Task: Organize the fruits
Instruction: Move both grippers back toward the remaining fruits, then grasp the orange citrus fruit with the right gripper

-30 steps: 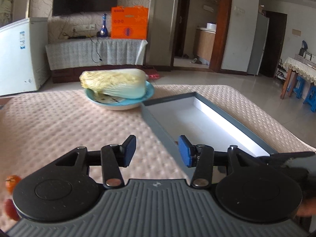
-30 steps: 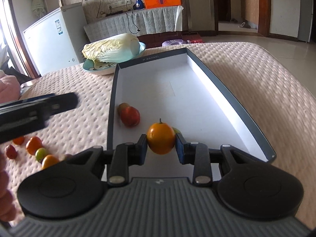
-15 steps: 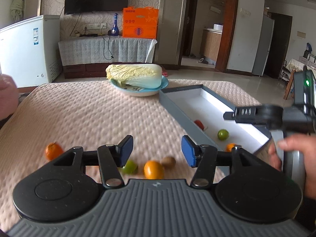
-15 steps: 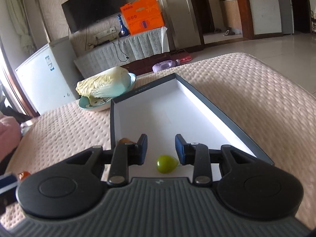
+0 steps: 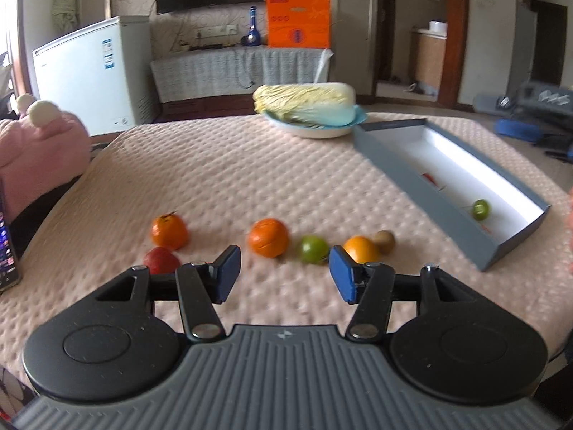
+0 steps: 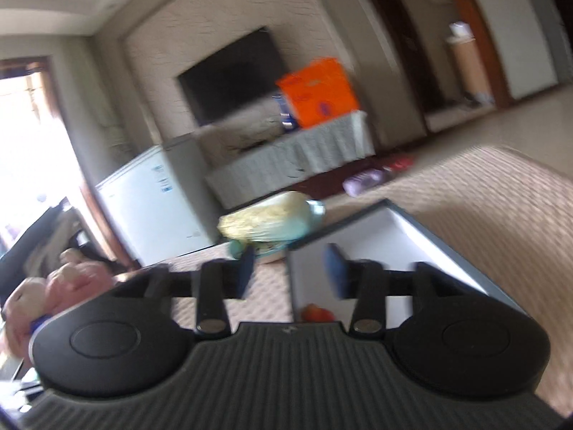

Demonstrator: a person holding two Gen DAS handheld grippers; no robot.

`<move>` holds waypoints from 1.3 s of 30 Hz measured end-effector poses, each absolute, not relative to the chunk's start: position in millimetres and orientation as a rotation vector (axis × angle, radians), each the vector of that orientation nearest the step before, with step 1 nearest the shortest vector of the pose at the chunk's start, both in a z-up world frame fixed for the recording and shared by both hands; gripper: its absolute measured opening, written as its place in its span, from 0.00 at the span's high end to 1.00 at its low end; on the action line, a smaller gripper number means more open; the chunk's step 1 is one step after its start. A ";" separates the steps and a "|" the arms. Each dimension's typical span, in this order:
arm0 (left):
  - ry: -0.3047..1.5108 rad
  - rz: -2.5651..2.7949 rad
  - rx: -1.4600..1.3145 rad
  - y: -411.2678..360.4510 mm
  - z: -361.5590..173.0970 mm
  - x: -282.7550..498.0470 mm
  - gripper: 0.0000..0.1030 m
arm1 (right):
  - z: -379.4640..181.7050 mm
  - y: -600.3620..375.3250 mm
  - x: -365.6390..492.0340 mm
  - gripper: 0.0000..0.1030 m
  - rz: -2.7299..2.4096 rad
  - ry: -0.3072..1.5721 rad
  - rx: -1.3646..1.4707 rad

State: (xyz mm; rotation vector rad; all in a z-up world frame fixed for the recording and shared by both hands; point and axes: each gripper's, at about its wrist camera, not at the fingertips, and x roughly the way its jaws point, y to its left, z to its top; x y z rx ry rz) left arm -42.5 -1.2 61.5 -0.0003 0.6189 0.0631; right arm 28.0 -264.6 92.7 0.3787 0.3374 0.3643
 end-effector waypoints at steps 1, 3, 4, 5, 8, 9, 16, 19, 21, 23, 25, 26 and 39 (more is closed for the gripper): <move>0.623 0.071 -0.004 1.8 60.1 -42.1 0.41 | 93.0 -262.2 26.9 0.34 0.397 0.340 0.381; 0.628 0.087 -0.010 7.5 58.2 -42.4 0.41 | 94.1 -256.4 26.1 0.34 0.454 0.365 0.357; 0.628 0.095 -0.012 9.9 57.5 -42.1 0.41 | 95.2 -252.2 24.8 0.34 0.471 0.375 0.324; 0.628 0.102 -0.015 12.6 57.1 -42.6 0.41 | 97.1 -247.9 22.3 0.34 0.479 0.375 0.282; 0.621 0.119 -0.028 20.5 57.5 -42.9 0.41 | 103.5 -232.9 8.3 0.34 0.503 0.331 0.144; 0.617 0.122 -0.035 23.1 57.8 -43.1 0.41 | 105.9 -228.3 0.6 0.34 0.511 0.299 0.101; 0.602 0.126 -0.079 42.0 58.9 -45.6 0.41 | 104.6 -192.3 -15.0 0.35 0.576 0.350 -0.015; 0.601 0.137 -0.101 52.7 59.3 -46.0 0.41 | 95.2 -178.7 -13.3 0.35 0.587 0.406 -0.037; 0.603 0.141 -0.125 60.2 59.0 -46.0 0.41 | 90.7 -171.8 -13.1 0.35 0.579 0.427 -0.059; 0.607 0.141 -0.143 67.3 58.1 -45.6 0.40 | 84.6 -167.2 -14.0 0.35 0.595 0.471 -0.071; 0.615 0.138 -0.152 71.6 56.5 -44.3 0.40 | 77.7 -159.3 -13.1 0.35 0.600 0.506 -0.107; 0.618 0.137 -0.152 72.7 55.7 -43.3 0.40 | 74.2 -154.6 -14.1 0.35 0.601 0.515 -0.133; 0.622 0.076 -0.175 62.3 54.9 -36.1 0.36 | 46.3 -122.9 -3.5 0.58 0.610 0.623 -0.260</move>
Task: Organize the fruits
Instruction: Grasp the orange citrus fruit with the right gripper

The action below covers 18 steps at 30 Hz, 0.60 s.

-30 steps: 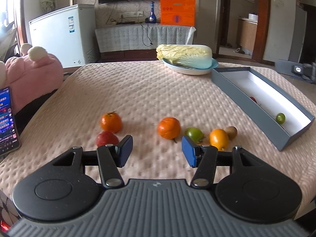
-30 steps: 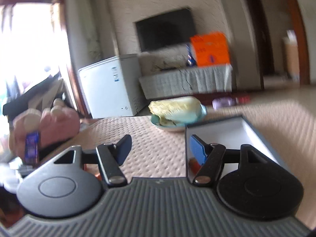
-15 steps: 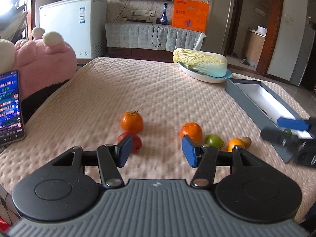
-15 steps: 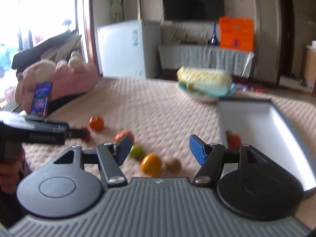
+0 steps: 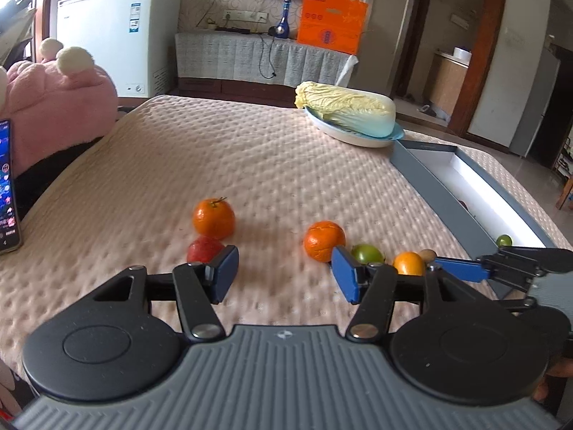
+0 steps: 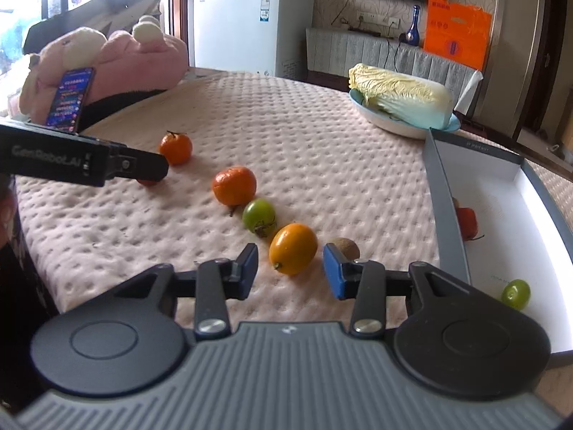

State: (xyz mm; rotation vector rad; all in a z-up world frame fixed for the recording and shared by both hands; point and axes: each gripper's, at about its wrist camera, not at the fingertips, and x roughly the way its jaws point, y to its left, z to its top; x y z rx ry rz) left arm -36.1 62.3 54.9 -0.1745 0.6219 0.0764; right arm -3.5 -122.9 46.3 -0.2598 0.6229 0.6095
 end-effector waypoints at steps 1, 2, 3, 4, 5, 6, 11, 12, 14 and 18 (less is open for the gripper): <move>0.622 0.075 -0.170 61.8 54.7 -35.7 0.36 | 44.4 -120.7 -2.5 0.58 0.607 0.628 -0.266; 0.622 0.073 -0.170 61.8 54.5 -35.3 0.36 | 43.3 -119.0 -1.6 0.58 0.602 0.631 -0.271; 0.622 0.072 -0.172 62.3 54.4 -35.0 0.36 | 42.2 -117.2 0.5 0.58 0.597 0.633 -0.273; 0.623 0.072 -0.174 62.3 54.3 -34.8 0.36 | 41.5 -116.2 2.3 0.58 0.593 0.636 -0.270; 0.624 0.073 -0.171 62.0 54.2 -34.8 0.36 | 41.2 -115.4 4.0 0.59 0.589 0.638 -0.265; 0.626 0.071 -0.171 62.1 53.9 -34.5 0.36 | 40.9 -114.2 5.9 0.59 0.585 0.640 -0.262; 0.629 0.067 -0.150 58.8 50.8 -32.7 0.36 | 35.3 -106.8 12.1 0.65 0.569 0.663 -0.279; 0.630 0.068 -0.144 58.0 50.1 -31.8 0.36 | 35.9 -105.9 12.2 0.65 0.568 0.660 -0.279; 0.632 0.070 -0.134 57.5 48.5 -31.2 0.36 | 36.5 -104.4 12.1 0.65 0.575 0.660 -0.284; 0.629 0.070 -0.137 58.2 48.5 -32.6 0.36 | 44.3 -110.5 8.4 0.66 0.604 0.657 -0.265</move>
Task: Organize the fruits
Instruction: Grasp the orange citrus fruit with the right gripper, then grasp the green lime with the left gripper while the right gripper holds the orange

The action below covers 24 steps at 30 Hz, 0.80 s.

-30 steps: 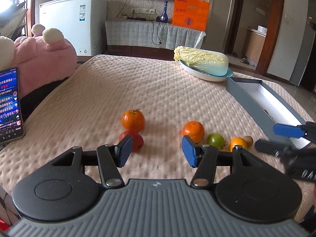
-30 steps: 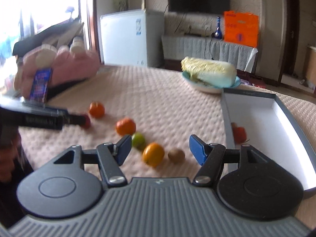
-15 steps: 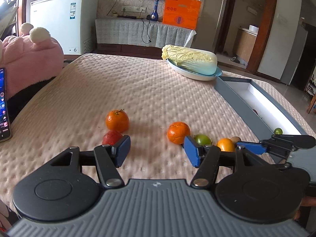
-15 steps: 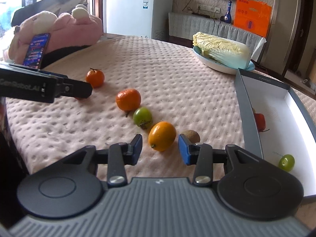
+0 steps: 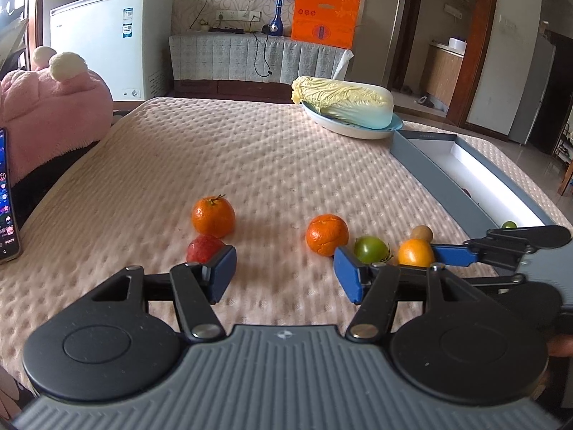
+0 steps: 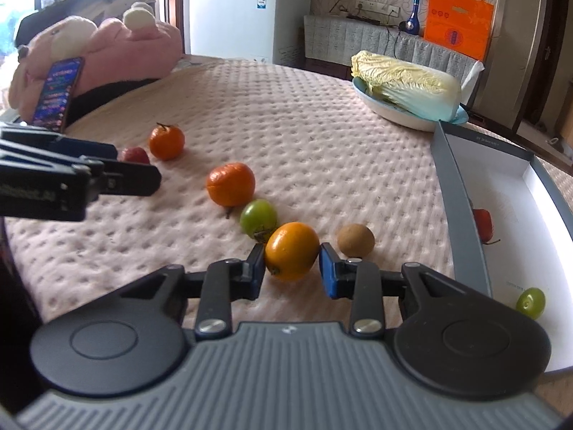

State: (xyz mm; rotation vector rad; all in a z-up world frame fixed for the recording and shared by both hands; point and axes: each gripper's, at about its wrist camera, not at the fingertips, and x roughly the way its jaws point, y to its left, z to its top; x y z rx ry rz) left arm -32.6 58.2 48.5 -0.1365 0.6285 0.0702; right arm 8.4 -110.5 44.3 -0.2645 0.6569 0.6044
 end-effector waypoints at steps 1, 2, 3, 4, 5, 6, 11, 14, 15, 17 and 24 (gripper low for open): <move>0.627 0.068 -0.139 59.1 48.5 -33.2 0.36 | 47.4 -113.7 6.5 0.66 0.617 0.658 -0.260; 0.626 0.066 -0.139 59.0 48.3 -33.4 0.36 | 50.2 -117.4 3.7 0.66 0.630 0.662 -0.260; 0.626 0.064 -0.136 58.1 48.1 -33.3 0.36 | 52.0 -121.0 1.0 0.66 0.638 0.665 -0.267; 0.627 0.064 -0.134 57.3 47.9 -33.4 0.36 | 53.6 -125.1 -2.5 0.66 0.644 0.667 -0.278; 0.628 0.062 -0.133 56.4 47.8 -33.1 0.36 | 54.7 -129.5 -5.8 0.66 0.651 0.670 -0.287; 0.629 0.060 -0.134 55.1 47.6 -32.7 0.36 | 55.2 -134.2 -8.7 0.66 0.656 0.673 -0.296; 0.632 0.044 -0.124 44.4 46.7 -30.0 0.36 | 44.1 -153.2 -12.9 0.65 0.636 0.737 -0.358; 0.632 0.029 -0.108 35.1 45.4 -27.8 0.36 | 46.7 -161.2 -14.8 0.65 0.634 0.721 -0.344; 0.631 0.022 -0.103 31.9 45.0 -27.2 0.36 | 48.9 -163.5 -15.7 0.65 0.630 0.711 -0.338; 0.631 0.006 -0.087 24.9 43.6 -26.5 0.36 | 52.7 -167.0 -16.0 0.65 0.632 0.707 -0.319; 0.643 -0.054 -0.020 -3.0 33.6 -14.6 0.37 | 54.8 -161.5 -16.9 0.65 0.667 0.711 -0.321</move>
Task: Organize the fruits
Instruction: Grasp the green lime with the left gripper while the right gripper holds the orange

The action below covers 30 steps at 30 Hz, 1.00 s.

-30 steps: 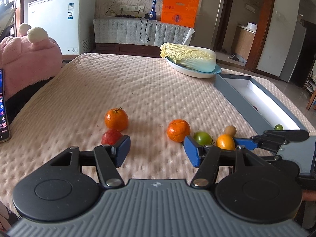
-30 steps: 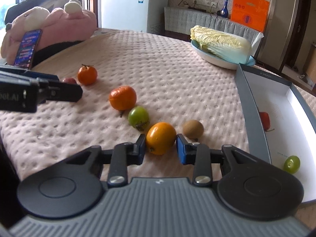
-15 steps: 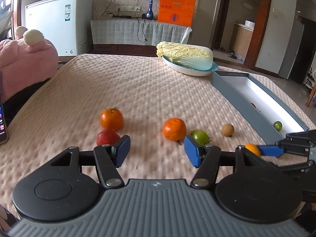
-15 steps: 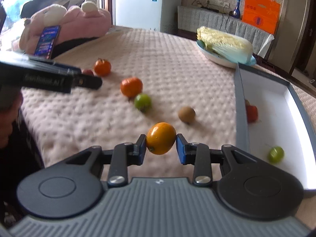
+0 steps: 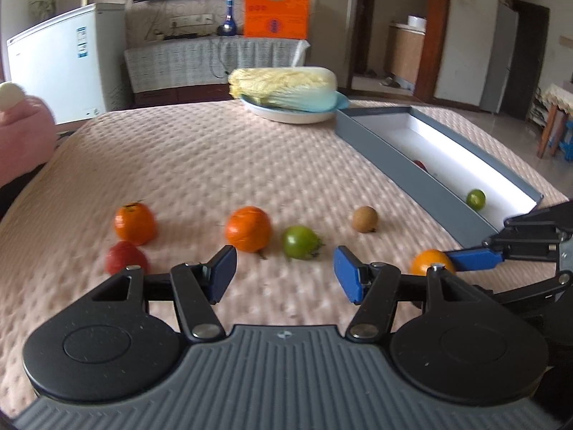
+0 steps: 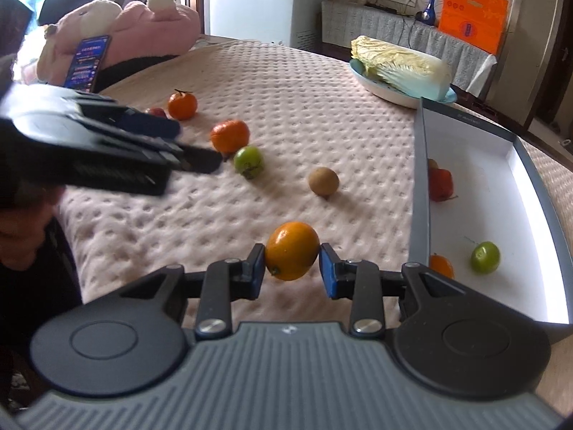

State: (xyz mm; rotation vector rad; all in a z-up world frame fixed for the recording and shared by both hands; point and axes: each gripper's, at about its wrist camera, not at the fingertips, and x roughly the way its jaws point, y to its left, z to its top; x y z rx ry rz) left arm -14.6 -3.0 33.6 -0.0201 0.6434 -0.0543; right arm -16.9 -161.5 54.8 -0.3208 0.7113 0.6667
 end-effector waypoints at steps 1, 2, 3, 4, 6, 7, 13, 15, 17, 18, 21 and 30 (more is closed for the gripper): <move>0.650 -0.061 -0.007 -7.6 30.7 -10.8 0.37 | 56.0 -160.9 -16.9 0.65 0.671 0.708 -0.316; 0.654 -0.065 0.006 -12.2 28.2 -7.5 0.37 | 57.1 -160.5 -16.8 0.65 0.675 0.705 -0.310; 0.655 -0.068 0.015 -15.8 26.3 -4.1 0.37 | 58.2 -160.4 -16.5 0.65 0.677 0.702 -0.305; 0.656 -0.067 0.022 -19.0 24.8 -0.5 0.37 | 58.9 -160.4 -15.7 0.65 0.676 0.701 -0.301; 0.664 -0.056 0.028 -23.1 21.2 7.7 0.38 | 59.1 -161.3 -13.6 0.65 0.668 0.708 -0.295; 0.676 -0.044 0.025 -23.8 19.0 12.5 0.39 | 58.7 -162.5 -12.6 0.65 0.663 0.711 -0.293; 0.718 0.001 -0.021 -22.4 8.9 33.9 0.56 | 57.7 -170.4 -10.4 0.65 0.658 0.719 -0.285; 0.709 0.006 -0.020 -24.1 8.6 36.7 0.64 | 56.3 -172.3 -9.6 0.65 0.656 0.725 -0.286; 0.704 0.016 -0.025 -24.2 8.5 38.4 0.68 | 55.7 -174.1 -8.3 0.65 0.652 0.727 -0.285; 0.703 0.019 -0.033 -24.0 8.6 38.9 0.69 | 55.5 -174.6 -7.5 0.65 0.650 0.727 -0.282; 0.698 0.020 -0.055 -22.4 10.9 38.1 0.70 | 56.1 -176.9 -3.7 0.65 0.642 0.726 -0.260; 0.668 0.003 -0.015 -25.0 24.3 18.6 0.70 | 59.8 -168.0 6.2 0.65 0.661 0.709 -0.166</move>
